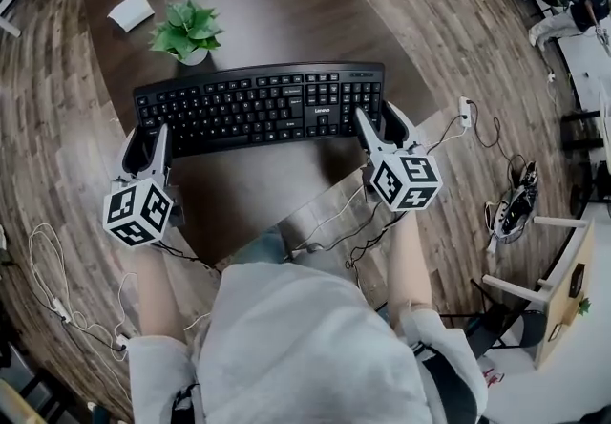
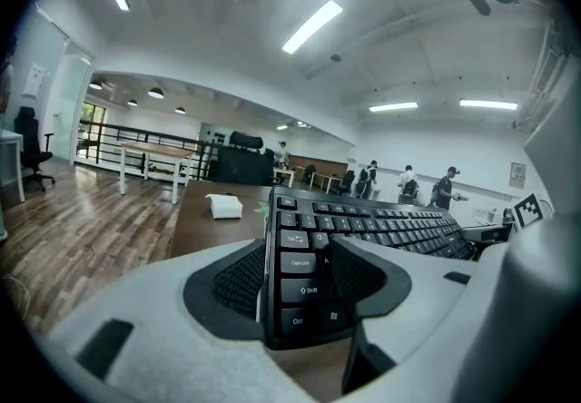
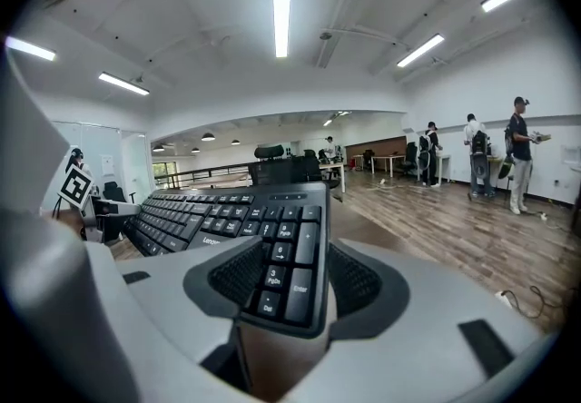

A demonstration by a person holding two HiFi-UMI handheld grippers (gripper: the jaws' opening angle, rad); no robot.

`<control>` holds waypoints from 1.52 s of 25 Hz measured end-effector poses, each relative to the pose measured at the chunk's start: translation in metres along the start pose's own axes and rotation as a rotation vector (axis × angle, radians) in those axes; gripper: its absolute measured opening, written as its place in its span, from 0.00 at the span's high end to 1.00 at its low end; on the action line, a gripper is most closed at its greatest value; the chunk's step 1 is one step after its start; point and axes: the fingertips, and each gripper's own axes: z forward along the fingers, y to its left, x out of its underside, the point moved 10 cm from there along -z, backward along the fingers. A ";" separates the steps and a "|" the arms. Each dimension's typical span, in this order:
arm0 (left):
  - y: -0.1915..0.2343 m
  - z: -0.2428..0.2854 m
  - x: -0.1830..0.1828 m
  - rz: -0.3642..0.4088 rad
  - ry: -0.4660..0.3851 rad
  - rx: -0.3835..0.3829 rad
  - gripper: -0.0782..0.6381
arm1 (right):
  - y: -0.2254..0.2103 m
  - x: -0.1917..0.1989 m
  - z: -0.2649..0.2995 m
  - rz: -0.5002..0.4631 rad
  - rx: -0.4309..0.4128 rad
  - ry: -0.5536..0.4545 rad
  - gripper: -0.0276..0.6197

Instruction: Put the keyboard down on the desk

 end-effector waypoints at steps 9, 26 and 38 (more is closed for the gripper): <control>0.015 0.029 0.032 -0.026 0.119 -0.014 0.58 | -0.005 0.035 0.030 0.035 0.010 0.111 0.62; 0.028 0.086 0.075 -0.051 0.294 -0.019 0.58 | -0.025 0.079 0.079 0.080 0.047 0.282 0.62; 0.031 0.103 0.088 -0.061 0.360 -0.031 0.58 | -0.031 0.092 0.095 0.104 0.062 0.351 0.62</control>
